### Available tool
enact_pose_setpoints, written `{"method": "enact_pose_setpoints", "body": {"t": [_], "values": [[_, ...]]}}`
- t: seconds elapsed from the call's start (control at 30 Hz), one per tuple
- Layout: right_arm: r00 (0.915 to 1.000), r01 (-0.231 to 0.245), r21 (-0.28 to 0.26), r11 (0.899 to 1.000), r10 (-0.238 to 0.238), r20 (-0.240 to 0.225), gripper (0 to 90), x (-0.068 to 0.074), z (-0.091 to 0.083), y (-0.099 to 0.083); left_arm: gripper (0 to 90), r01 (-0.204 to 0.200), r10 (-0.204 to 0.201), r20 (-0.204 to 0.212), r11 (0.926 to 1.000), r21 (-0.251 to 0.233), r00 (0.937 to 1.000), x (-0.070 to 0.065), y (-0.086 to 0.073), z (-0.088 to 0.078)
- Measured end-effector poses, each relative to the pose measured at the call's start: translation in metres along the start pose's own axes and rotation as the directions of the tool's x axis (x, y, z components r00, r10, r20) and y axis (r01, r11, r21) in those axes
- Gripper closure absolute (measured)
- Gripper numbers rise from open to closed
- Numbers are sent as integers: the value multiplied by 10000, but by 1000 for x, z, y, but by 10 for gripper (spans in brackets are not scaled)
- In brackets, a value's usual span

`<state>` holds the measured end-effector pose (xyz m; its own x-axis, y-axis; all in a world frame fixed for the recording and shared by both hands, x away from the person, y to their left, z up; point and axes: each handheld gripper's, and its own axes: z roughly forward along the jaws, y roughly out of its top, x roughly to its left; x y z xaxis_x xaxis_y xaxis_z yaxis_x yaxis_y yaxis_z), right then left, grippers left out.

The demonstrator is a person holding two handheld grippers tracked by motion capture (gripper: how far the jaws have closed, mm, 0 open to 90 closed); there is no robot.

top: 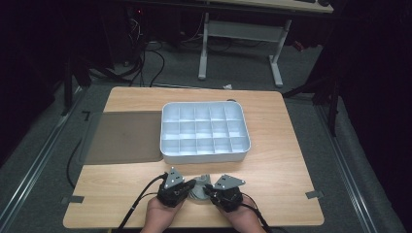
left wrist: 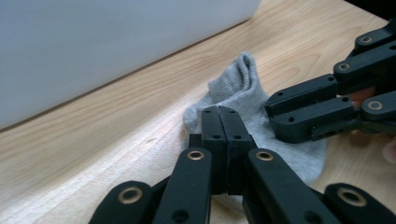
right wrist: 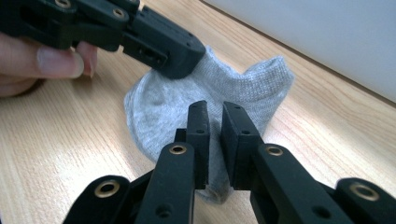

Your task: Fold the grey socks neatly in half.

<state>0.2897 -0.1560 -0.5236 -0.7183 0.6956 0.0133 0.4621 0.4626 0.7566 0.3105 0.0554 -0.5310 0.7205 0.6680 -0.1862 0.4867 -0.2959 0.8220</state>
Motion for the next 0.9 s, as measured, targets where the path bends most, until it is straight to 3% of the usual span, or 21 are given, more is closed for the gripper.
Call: {"method": "enact_pose_setpoints", "body": {"t": [0.2, 0.3, 0.47, 0.63, 0.77, 0.9], "values": [[10000, -93, -11, 10000, 93, -16, 827, -1, 2, -2, 869, -98, 98, -35, 9997, -236, 9999, -7, 4, -6], [9998, -199, -34, 9998, 198, -80, 829, -3, 2, -3, 865, -327, 336, 148, 9976, -606, 9993, -17, 9, -12], [9996, -246, -87, 9997, 245, -137, 831, -4, 2, -4, 868, -369, 401, 422, 9965, -754, 9983, -27, 10, -12], [9991, -373, -144, 9992, 370, -228, 832, -5, 3, -5, 874, -640, 648, 292, 9976, -275, 9975, -28, 4, -3], [9991, -368, -161, 9992, 365, -225, 832, -5, 3, -5, 887, -885, 893, -179, 9954, 377, 9958, -22, -2, 1], [9989, -401, -170, 9991, 397, -231, 831, -5, 2, -6, 893, -1075, 1097, -360, 9925, 574, 9933, -21, -6, -1]]}}
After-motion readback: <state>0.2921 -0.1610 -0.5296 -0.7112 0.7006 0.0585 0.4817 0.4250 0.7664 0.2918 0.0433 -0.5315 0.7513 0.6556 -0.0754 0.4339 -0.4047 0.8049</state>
